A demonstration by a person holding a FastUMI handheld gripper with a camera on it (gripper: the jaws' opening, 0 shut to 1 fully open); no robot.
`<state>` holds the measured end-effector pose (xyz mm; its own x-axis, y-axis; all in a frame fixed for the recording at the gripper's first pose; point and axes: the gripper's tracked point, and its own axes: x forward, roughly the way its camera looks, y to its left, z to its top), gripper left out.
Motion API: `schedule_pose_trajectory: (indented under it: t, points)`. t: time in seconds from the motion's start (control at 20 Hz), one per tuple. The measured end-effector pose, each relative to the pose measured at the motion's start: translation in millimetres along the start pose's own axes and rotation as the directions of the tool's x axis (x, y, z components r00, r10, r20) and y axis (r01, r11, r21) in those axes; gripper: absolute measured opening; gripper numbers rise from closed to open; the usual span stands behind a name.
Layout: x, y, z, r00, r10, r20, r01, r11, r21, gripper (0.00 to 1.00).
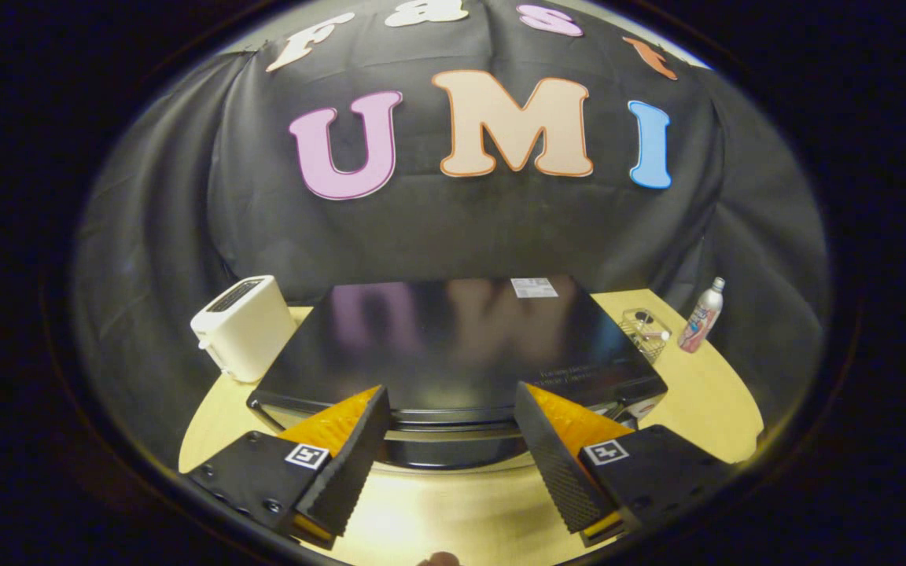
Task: Open the toaster oven, put the food inside, and close the toaster oven door.
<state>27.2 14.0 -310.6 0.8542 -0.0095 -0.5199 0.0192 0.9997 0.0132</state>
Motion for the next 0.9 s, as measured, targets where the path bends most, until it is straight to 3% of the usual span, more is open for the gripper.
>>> schedule_pose_trajectory:
  t: [0.9]
  points:
    - [-33.4,-12.5,-25.0,0.999,-0.022,-0.044,0.021,1.000,-0.014,1.00]
